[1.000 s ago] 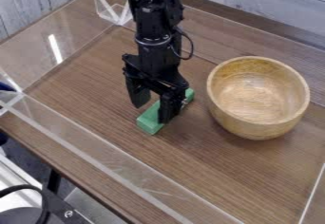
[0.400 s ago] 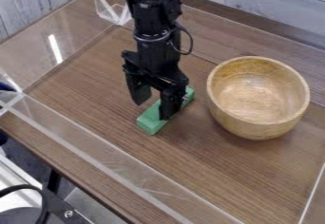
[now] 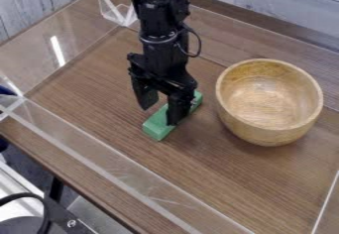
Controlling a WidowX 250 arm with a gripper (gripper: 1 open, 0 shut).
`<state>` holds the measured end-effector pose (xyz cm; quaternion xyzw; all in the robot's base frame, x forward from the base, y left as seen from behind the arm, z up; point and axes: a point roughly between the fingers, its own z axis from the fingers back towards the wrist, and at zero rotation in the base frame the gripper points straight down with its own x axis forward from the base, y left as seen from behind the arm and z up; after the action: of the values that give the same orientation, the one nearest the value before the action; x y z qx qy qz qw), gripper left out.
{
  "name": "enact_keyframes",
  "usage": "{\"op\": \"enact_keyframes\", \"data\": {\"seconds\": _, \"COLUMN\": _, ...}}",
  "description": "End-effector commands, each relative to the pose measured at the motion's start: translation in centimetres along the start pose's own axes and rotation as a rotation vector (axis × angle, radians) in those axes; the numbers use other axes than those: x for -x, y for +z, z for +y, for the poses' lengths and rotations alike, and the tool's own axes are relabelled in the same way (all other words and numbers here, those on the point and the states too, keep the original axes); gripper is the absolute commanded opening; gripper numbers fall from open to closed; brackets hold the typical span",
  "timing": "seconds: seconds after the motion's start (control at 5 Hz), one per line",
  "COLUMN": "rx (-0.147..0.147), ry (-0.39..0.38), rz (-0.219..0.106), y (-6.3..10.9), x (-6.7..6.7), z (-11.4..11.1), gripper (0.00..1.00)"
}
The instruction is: Put the green block in the brown bowl
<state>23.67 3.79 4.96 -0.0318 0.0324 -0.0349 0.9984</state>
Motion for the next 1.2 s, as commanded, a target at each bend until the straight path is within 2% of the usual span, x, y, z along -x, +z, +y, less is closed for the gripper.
{"op": "enact_keyframes", "data": {"seconds": 0.0, "rx": -0.012, "ry": -0.006, "rz": -0.067, "y": 1.45, "x": -0.6, "z": 0.19, "gripper": 1.0}}
{"op": "enact_keyframes", "data": {"seconds": 0.4, "rx": -0.007, "ry": -0.009, "rz": -0.07, "y": 1.47, "x": -0.48, "z": 0.15, "gripper": 1.0}}
{"op": "enact_keyframes", "data": {"seconds": 0.6, "rx": -0.007, "ry": -0.004, "rz": -0.062, "y": 0.91, "x": -0.6, "z": 0.22, "gripper": 0.0}}
{"op": "enact_keyframes", "data": {"seconds": 0.8, "rx": -0.005, "ry": 0.001, "rz": -0.06, "y": 0.96, "x": -0.61, "z": 0.17, "gripper": 0.0}}
{"op": "enact_keyframes", "data": {"seconds": 1.0, "rx": 0.0, "ry": 0.003, "rz": -0.068, "y": 1.9, "x": -0.74, "z": 0.04, "gripper": 0.0}}
